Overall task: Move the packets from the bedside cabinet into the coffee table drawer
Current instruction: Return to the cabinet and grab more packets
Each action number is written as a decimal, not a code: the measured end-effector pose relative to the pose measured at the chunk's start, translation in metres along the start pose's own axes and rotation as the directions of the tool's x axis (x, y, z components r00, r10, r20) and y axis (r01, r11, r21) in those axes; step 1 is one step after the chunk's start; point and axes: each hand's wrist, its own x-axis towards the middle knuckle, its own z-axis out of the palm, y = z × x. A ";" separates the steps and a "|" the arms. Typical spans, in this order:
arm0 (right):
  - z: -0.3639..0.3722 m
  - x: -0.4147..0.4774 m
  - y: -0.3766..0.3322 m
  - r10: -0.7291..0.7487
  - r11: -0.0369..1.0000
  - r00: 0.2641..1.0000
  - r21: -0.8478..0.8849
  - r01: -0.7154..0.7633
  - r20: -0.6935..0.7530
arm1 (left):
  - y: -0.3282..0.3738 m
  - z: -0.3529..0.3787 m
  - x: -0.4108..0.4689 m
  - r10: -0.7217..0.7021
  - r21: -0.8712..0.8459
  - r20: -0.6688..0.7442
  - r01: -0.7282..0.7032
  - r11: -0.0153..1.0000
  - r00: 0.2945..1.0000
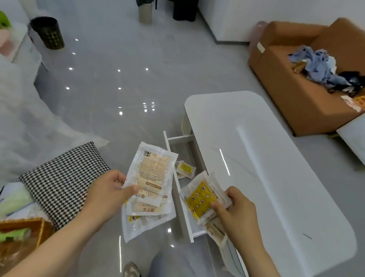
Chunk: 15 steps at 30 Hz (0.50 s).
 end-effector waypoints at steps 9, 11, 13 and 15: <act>0.013 0.063 -0.008 0.179 0.984 0.980 0.026 -0.177 -0.091 | 0.034 0.011 0.102 0.029 0.052 0.156 -0.038 0.998 0.987; 0.013 0.085 -0.011 0.200 0.979 0.974 0.056 -0.195 -0.108 | 0.048 0.014 0.127 0.033 0.095 0.176 -0.050 0.994 0.984; 0.011 0.106 -0.016 0.222 0.973 0.967 0.092 -0.212 -0.128 | 0.065 0.018 0.151 0.042 0.112 0.194 -0.065 0.992 0.980; 0.008 0.126 -0.020 0.235 0.969 0.961 0.109 -0.220 -0.143 | 0.083 0.022 0.173 0.060 0.143 0.201 -0.090 0.986 0.978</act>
